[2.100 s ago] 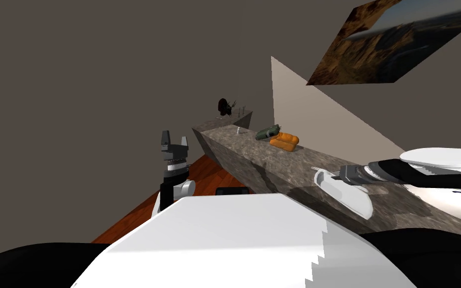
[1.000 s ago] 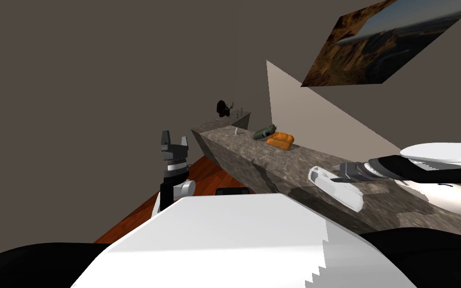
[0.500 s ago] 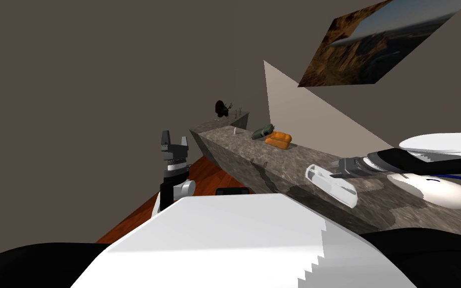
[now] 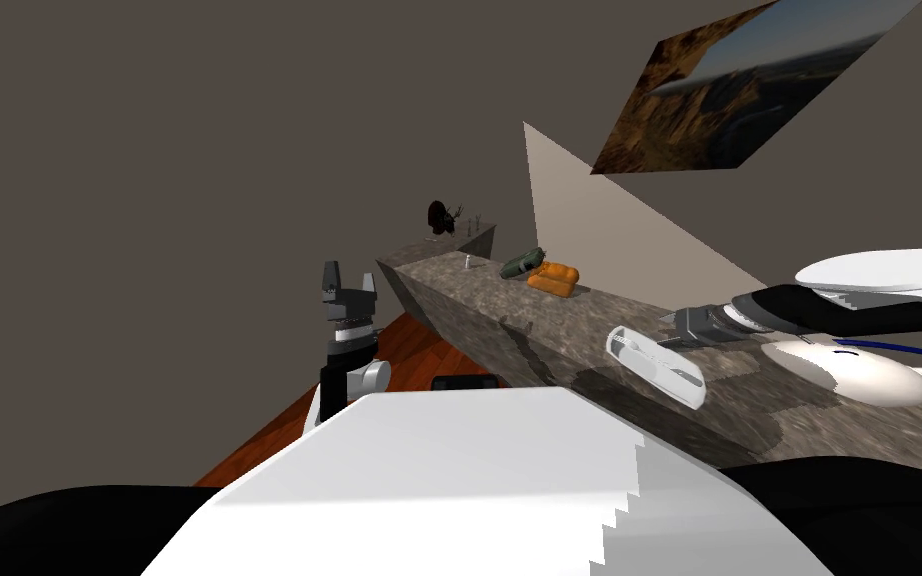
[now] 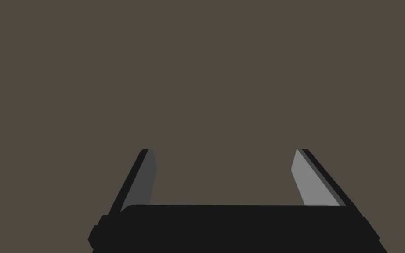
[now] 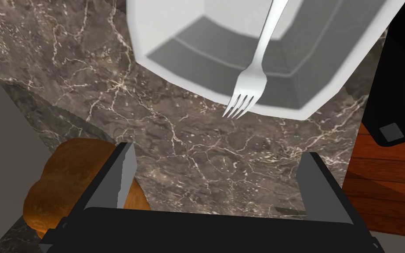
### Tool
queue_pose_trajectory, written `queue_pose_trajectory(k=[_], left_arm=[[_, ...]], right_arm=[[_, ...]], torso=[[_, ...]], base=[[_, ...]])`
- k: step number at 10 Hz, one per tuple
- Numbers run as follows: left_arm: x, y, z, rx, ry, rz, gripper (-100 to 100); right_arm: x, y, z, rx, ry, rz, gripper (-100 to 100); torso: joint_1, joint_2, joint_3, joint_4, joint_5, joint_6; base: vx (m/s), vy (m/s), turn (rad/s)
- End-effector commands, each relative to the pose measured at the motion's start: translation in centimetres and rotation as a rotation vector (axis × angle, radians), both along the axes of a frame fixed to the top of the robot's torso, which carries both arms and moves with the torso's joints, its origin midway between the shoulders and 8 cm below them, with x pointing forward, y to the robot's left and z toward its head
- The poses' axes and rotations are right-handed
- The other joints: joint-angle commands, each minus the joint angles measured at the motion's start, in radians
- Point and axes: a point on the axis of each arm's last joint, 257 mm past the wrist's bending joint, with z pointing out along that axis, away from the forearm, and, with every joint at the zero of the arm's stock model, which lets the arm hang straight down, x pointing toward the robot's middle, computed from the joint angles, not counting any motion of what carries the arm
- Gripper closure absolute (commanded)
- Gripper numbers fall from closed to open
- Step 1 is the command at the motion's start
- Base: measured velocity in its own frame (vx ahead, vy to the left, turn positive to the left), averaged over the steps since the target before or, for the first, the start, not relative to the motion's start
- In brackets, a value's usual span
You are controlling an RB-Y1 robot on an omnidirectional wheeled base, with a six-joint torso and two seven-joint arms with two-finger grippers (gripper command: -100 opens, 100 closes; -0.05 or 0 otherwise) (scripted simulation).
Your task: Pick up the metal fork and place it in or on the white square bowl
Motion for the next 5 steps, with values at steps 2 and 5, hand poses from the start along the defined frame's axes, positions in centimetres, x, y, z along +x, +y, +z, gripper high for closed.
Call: queue_pose_trajectory(k=[2, 5], left_arm=[[0.0, 0.0, 0.0, 0.0, 0.0, 0.0, 0], [0.0, 0.0, 0.0, 0.0, 0.0, 0.0, 0]], right_arm=[[0.0, 0.0, 0.0, 0.0, 0.0, 0.0, 0], [0.0, 0.0, 0.0, 0.0, 0.0, 0.0, 0]], torso=[[0.0, 0.0, 0.0, 0.0, 0.0, 0.0], [0.0, 0.0, 0.0, 0.0, 0.0, 0.0]], base=[[0.0, 0.0, 0.0], [0.0, 0.0, 0.0]])
